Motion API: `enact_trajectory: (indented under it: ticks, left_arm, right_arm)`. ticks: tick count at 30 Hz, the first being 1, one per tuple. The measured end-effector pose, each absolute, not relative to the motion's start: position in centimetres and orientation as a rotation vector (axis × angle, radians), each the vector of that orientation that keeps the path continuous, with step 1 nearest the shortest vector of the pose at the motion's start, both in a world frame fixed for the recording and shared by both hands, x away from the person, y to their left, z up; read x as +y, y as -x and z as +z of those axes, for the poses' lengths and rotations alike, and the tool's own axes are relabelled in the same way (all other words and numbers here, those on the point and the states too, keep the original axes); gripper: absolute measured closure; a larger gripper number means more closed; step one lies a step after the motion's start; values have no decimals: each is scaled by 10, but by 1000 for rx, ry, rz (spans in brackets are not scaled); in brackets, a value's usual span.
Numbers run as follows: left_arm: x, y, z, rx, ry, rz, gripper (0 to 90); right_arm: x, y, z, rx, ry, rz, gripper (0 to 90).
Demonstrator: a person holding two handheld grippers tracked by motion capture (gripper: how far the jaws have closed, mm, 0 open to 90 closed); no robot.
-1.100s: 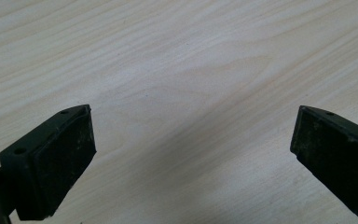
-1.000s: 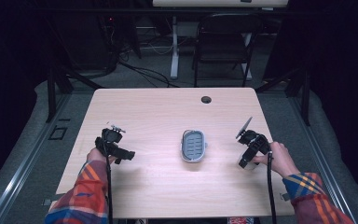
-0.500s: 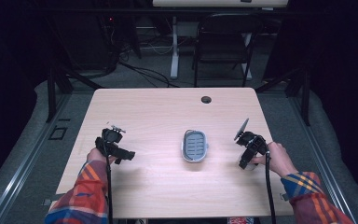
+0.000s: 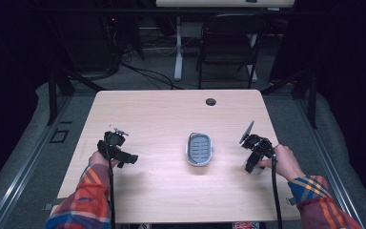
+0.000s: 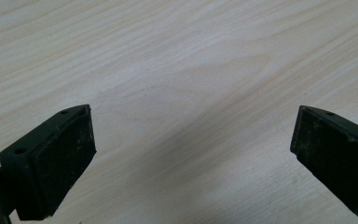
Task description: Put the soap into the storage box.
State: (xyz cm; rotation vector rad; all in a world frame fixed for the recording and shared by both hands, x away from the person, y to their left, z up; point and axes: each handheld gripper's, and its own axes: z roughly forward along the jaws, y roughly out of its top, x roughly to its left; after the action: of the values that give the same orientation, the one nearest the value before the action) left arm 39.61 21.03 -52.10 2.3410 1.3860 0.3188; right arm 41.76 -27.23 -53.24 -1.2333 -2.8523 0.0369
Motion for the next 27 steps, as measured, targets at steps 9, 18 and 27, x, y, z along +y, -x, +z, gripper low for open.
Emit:
enact_trajectory:
  ticks: [9,18,27]
  left_arm:
    - [210,-396,-521,1386,-2340,320,0]
    - [210,-396,-521,1385,-2338,320,0]
    - [210,-396,-521,1382,-2337,319,0]
  right_arm:
    - [-269,-419,-526,-2863,1246,6,238]
    - [-263,-420,-520,-2875,1237,-2,239]
    - [-256,-422,-516,-2906,1199,-2,239]
